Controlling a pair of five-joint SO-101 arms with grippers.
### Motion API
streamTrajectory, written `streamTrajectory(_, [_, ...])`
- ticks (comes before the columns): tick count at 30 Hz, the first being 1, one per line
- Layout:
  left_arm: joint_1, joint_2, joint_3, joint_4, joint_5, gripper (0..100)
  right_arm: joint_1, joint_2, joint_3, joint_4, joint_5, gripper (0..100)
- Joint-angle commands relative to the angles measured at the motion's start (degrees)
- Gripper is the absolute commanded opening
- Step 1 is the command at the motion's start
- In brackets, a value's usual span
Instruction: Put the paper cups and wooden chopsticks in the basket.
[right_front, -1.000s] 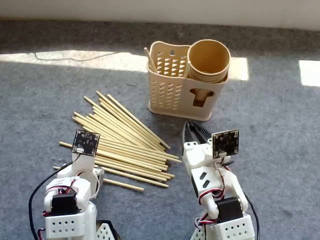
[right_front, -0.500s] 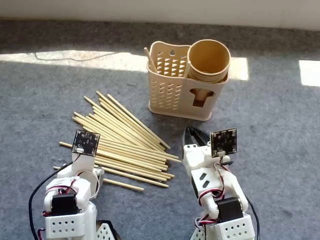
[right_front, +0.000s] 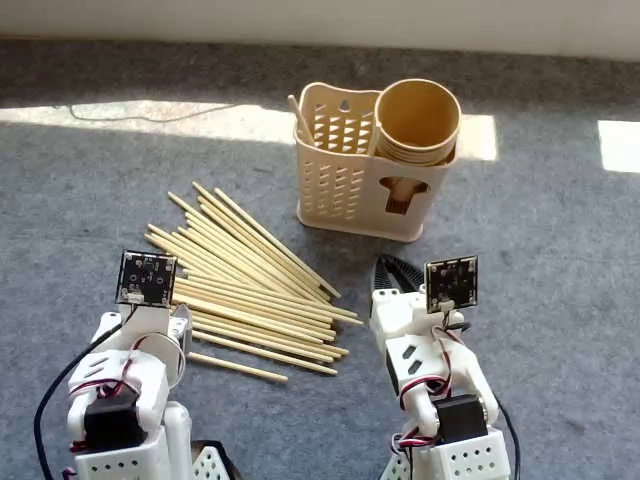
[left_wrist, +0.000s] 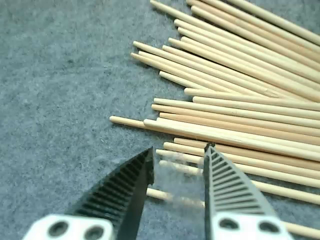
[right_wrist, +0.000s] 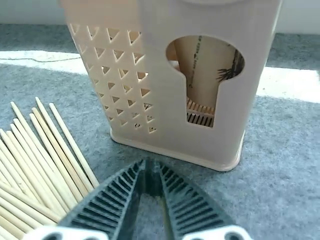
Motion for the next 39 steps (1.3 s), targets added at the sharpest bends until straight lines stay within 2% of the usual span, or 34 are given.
streamTrajectory(1, [-0.48, -0.13, -6.64, -0.09, -0.09, 16, 0.48, -0.13, 5.76, 0.13, -0.09, 0.6])
streamTrajectory(5, [0.04, -0.13, -11.38, -0.18, -0.26, 16, 3.3, -0.22, 5.76, 0.13, 0.0, 0.6])
streamTrajectory(9, [5.41, -0.04, -18.59, 0.44, -10.29, 16, 5.14, -0.22, 5.41, 0.4, 0.18, 0.6])
streamTrajectory(12, [9.89, 1.27, -23.34, 2.29, -12.31, 16, 5.41, -0.22, 4.0, 4.09, 4.66, 0.6])
streamTrajectory(17, [16.13, 17.71, -32.57, 7.82, -19.78, 16, 8.75, -0.31, -1.45, 17.1, 7.21, 0.6])
streamTrajectory(22, [25.36, 34.95, -41.71, 13.89, -25.58, 16, 13.85, -0.31, -2.15, 22.64, 7.03, 0.5])
streamTrajectory(28, [34.68, 44.26, -40.57, 14.59, -28.75, 16, 22.02, -0.31, 2.68, 27.65, -4.13, 0.5])
streamTrajectory(31, [38.29, 47.87, -37.49, 13.8, -29.27, 16, 24.57, -0.31, 4.35, 29.49, -5.36, 0.5])
streamTrajectory(35, [41.63, 52.26, -31.52, 7.3, -29.27, 16, 28.7, -0.31, 5.32, 30.02, -5.36, 0.5])
streamTrajectory(39, [43.03, 57.27, -27.56, -0.53, -29.27, 16, 29.32, -0.31, 5.41, 29.93, -5.36, 0.5])
